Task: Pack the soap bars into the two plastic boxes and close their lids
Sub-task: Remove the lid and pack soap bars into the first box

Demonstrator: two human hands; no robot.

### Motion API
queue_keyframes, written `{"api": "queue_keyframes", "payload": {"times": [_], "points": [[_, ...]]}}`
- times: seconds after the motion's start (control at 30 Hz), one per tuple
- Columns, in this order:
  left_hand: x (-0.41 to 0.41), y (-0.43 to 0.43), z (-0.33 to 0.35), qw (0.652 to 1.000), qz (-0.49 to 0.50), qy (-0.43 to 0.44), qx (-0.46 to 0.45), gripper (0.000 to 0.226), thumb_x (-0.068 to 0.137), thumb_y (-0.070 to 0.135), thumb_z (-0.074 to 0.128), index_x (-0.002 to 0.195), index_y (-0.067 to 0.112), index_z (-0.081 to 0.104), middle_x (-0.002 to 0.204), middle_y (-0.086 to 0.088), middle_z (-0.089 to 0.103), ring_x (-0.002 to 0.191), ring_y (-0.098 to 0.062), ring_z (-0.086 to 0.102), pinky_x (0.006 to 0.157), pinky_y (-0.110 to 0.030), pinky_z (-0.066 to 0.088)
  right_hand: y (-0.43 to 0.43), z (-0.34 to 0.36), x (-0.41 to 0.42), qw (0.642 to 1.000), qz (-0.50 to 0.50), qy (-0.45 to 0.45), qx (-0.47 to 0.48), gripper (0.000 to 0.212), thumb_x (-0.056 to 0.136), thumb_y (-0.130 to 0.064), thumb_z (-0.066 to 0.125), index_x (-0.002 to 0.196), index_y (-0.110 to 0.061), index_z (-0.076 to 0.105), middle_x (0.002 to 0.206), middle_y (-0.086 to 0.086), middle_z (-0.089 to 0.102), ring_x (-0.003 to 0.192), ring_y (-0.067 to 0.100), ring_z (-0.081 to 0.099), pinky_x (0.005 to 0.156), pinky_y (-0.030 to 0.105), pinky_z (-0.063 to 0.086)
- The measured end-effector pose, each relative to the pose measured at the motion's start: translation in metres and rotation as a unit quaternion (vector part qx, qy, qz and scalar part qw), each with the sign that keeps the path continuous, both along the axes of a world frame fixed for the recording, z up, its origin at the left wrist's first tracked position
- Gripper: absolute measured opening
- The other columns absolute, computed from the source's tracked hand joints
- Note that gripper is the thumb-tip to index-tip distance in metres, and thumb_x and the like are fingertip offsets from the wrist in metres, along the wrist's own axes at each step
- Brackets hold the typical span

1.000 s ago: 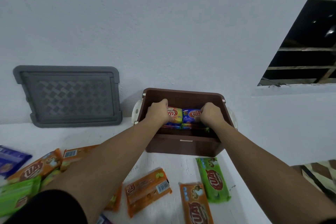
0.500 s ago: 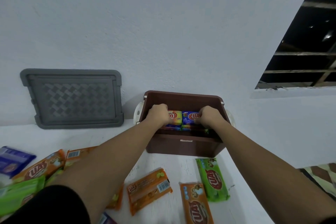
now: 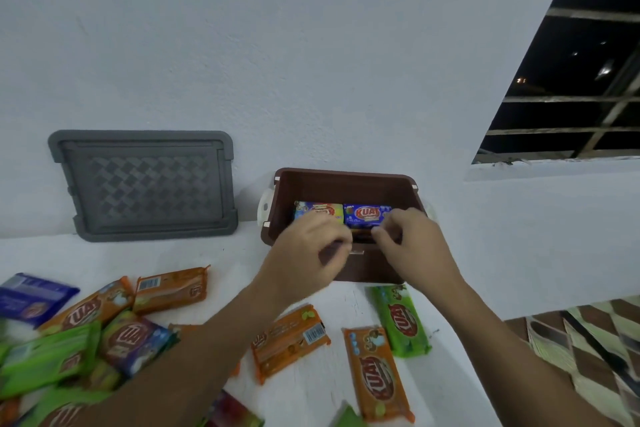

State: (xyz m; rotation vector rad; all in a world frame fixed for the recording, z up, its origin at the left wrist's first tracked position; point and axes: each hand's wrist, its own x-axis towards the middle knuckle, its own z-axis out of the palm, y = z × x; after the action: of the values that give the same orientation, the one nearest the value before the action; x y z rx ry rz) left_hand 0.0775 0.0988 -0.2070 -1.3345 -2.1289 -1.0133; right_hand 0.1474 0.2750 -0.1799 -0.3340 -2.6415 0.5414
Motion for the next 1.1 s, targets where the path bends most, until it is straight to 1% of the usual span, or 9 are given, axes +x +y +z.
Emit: {"api": "queue_keyframes", "payload": {"times": [0.13, 0.23, 0.37, 0.43, 0.53, 0.7, 0.77, 0.9, 1.1], "points": [[0.022, -0.015, -0.039, 0.979, 0.016, -0.132, -0.154, 0.020, 0.090, 0.028, 0.057, 0.107, 0.025, 0.067, 0.109, 0.012, 0.060, 0.097, 0.002, 0.047, 0.086, -0.020, 0.047, -0.015, -0.023, 0.027, 0.989, 0.070, -0.128, -0.033, 0.015, 0.090, -0.032, 0.059, 0.083, -0.021, 0.065, 0.084, -0.008, 0.059, 0.075, 0.006, 0.056, 0.062, 0.013, 0.039], [0.026, -0.023, -0.060, 0.933, 0.024, -0.223, -0.283, 0.046, 0.088, 0.031, 0.057, 0.134, 0.032, 0.052, 0.140, 0.010, 0.043, 0.127, -0.007, 0.039, 0.107, -0.024, 0.037, -0.018, -0.047, 0.037, 0.953, 0.122, -0.275, -0.047, 0.017, 0.089, -0.027, 0.059, 0.097, -0.019, 0.072, 0.092, -0.008, 0.064, 0.082, 0.008, 0.060, 0.072, 0.017, 0.048], [0.029, -0.025, -0.065, 0.887, 0.033, -0.254, -0.384, 0.057, 0.087, 0.037, 0.056, 0.142, 0.031, 0.043, 0.157, 0.003, 0.025, 0.144, -0.016, 0.022, 0.115, -0.031, 0.025, -0.017, -0.064, 0.046, 0.926, 0.160, -0.341, -0.004, 0.022, 0.083, -0.027, 0.056, 0.093, -0.011, 0.069, 0.090, 0.003, 0.067, 0.084, 0.017, 0.062, 0.075, 0.027, 0.053], [0.029, -0.026, -0.061, 0.877, 0.031, -0.262, -0.401, 0.055, 0.086, 0.036, 0.059, 0.139, 0.027, 0.048, 0.152, 0.001, 0.033, 0.139, -0.016, 0.031, 0.110, -0.028, 0.032, -0.017, -0.069, 0.049, 0.923, 0.164, -0.349, 0.010, 0.023, 0.082, -0.028, 0.057, 0.094, -0.013, 0.070, 0.089, 0.004, 0.067, 0.085, 0.017, 0.060, 0.078, 0.031, 0.054], [0.029, -0.027, -0.054, 0.870, 0.033, -0.254, -0.422, 0.048, 0.083, 0.033, 0.066, 0.129, 0.026, 0.056, 0.132, 0.004, 0.047, 0.117, -0.013, 0.049, 0.096, -0.022, 0.043, -0.017, -0.072, 0.049, 0.921, 0.160, -0.354, 0.023, 0.025, 0.083, -0.030, 0.058, 0.102, -0.019, 0.069, 0.098, 0.002, 0.063, 0.096, 0.017, 0.052, 0.087, 0.033, 0.050], [0.032, -0.025, -0.047, 0.862, 0.062, -0.280, -0.417, 0.043, 0.081, 0.027, 0.071, 0.121, 0.030, 0.056, 0.126, 0.003, 0.041, 0.100, -0.016, 0.055, 0.081, -0.018, 0.050, -0.014, -0.071, 0.047, 0.909, 0.168, -0.380, 0.031, 0.038, 0.084, -0.032, 0.063, 0.121, -0.024, 0.061, 0.114, -0.001, 0.056, 0.108, 0.016, 0.046, 0.094, 0.031, 0.045], [0.034, -0.023, -0.043, 0.857, 0.068, -0.287, -0.423, 0.048, 0.081, 0.020, 0.071, 0.126, 0.028, 0.055, 0.129, 0.002, 0.038, 0.099, -0.018, 0.058, 0.075, -0.016, 0.049, -0.013, -0.066, 0.045, 0.905, 0.179, -0.385, 0.020, 0.036, 0.082, -0.030, 0.067, 0.116, -0.025, 0.058, 0.111, -0.002, 0.055, 0.104, 0.014, 0.049, 0.090, 0.028, 0.047], [0.036, -0.019, -0.028, 0.837, 0.105, -0.277, -0.460, 0.037, 0.084, 0.022, 0.069, 0.119, 0.018, 0.058, 0.128, -0.004, 0.042, 0.091, -0.019, 0.062, 0.078, -0.018, 0.052, -0.007, -0.052, 0.045, 0.898, 0.201, -0.391, -0.029, 0.031, 0.077, -0.025, 0.074, 0.096, -0.029, 0.051, 0.103, -0.008, 0.055, 0.094, 0.009, 0.055, 0.079, 0.021, 0.049], [0.029, -0.021, -0.006, 0.803, 0.114, -0.275, -0.516, 0.029, 0.085, 0.023, 0.068, 0.111, 0.012, 0.060, 0.105, -0.006, 0.064, 0.091, -0.019, 0.065, 0.075, -0.020, 0.051, 0.006, -0.029, 0.046, 0.869, 0.212, -0.428, -0.129, 0.030, 0.079, -0.020, 0.075, 0.088, -0.030, 0.048, 0.105, -0.009, 0.068, 0.095, 0.013, 0.068, 0.088, 0.029, 0.056]]}}
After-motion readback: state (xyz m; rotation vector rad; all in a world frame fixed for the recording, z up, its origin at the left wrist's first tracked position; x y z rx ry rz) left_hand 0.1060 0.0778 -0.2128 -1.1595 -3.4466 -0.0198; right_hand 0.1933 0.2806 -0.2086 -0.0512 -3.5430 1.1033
